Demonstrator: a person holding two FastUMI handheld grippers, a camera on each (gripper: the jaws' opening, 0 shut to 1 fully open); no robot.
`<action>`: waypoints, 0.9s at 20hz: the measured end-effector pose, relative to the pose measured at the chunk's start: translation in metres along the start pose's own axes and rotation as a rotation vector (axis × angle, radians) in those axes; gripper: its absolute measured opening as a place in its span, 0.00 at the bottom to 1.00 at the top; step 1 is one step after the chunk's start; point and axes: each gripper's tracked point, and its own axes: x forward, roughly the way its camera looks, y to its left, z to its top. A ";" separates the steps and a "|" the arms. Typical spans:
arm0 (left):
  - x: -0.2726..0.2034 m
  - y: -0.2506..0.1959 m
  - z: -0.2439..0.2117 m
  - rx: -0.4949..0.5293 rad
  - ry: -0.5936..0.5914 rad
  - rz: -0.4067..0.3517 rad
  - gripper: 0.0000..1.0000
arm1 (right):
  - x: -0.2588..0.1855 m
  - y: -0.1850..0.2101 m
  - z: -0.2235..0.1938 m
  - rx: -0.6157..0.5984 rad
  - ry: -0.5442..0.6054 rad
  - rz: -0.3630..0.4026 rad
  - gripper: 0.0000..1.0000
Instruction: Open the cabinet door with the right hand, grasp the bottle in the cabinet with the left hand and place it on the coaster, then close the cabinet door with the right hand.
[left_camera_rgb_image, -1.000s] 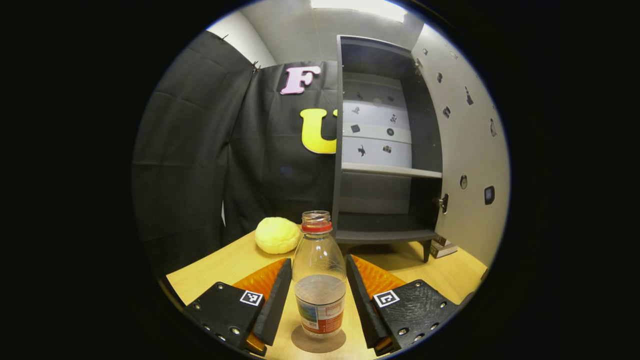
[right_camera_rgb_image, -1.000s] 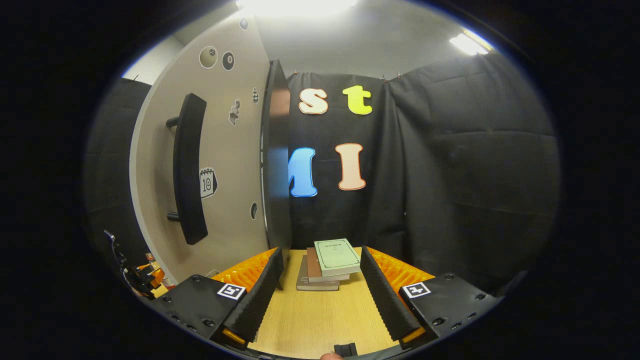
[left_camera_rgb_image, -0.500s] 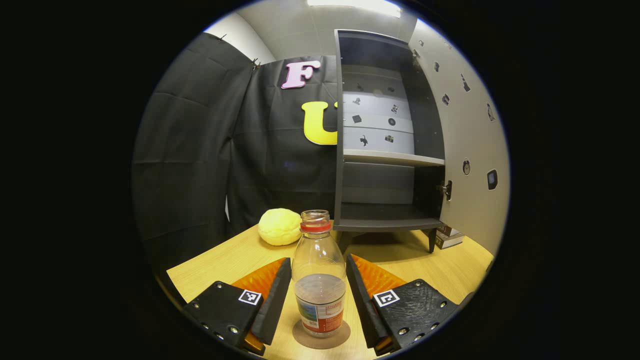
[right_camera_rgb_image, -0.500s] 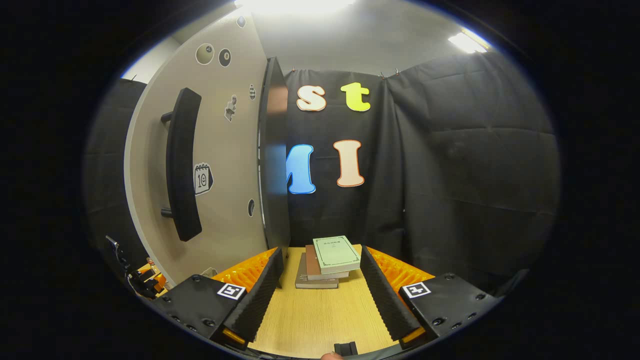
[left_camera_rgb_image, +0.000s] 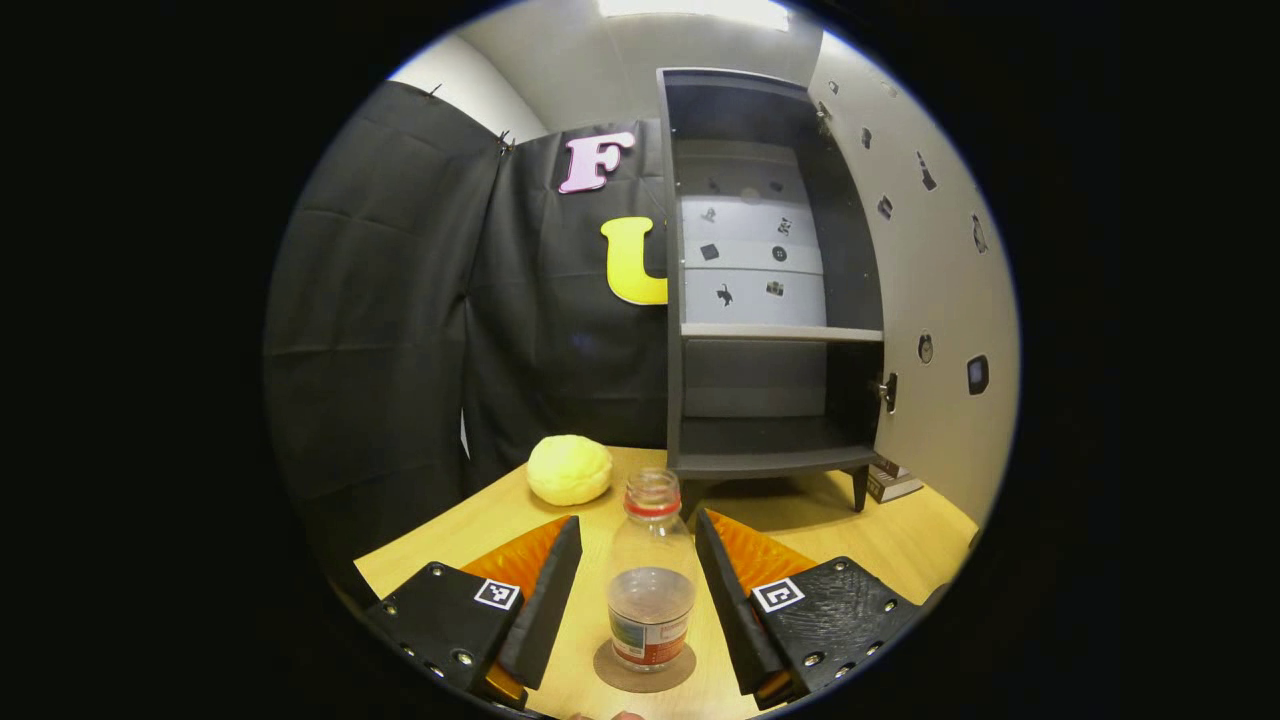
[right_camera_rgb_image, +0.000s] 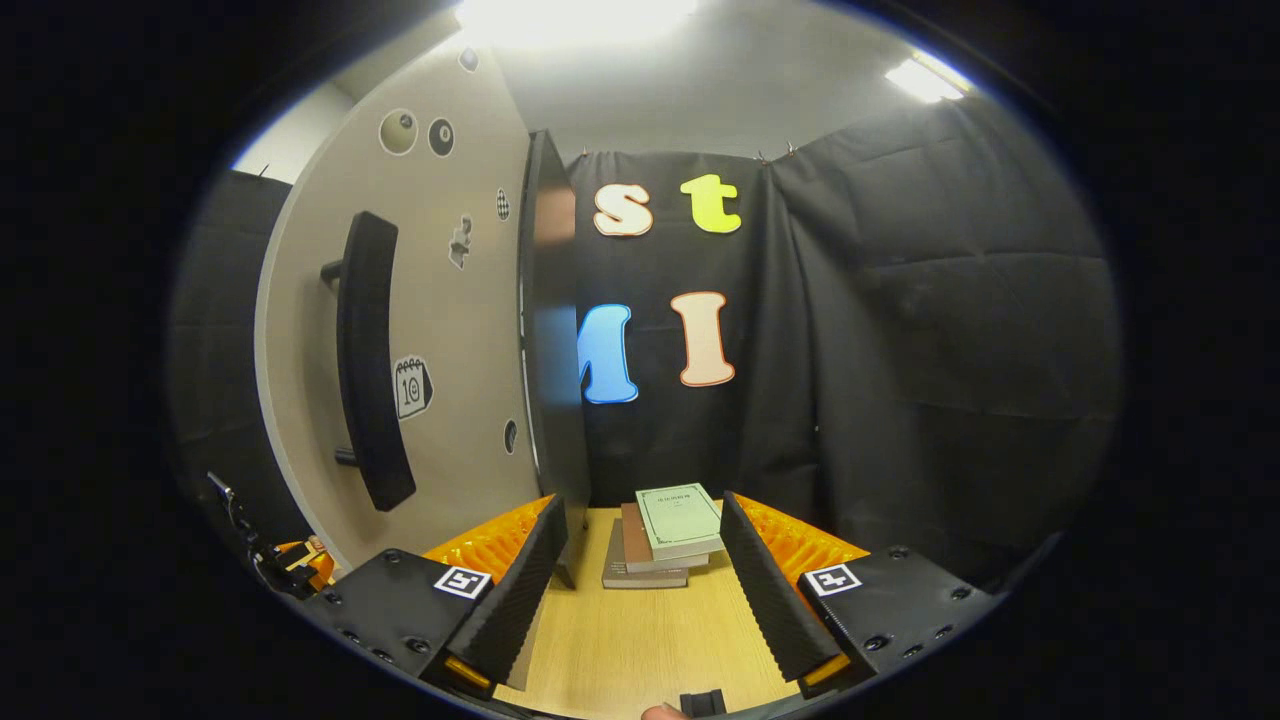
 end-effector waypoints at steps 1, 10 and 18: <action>-0.006 0.000 0.009 0.003 -0.008 0.003 0.66 | -0.001 0.000 0.005 0.011 -0.013 0.005 0.98; -0.062 0.001 0.113 0.018 -0.048 0.039 0.66 | 0.004 0.001 0.039 0.059 -0.068 0.056 0.98; -0.070 0.039 0.174 0.041 -0.094 0.060 0.66 | 0.004 0.043 0.043 0.012 -0.054 0.077 0.98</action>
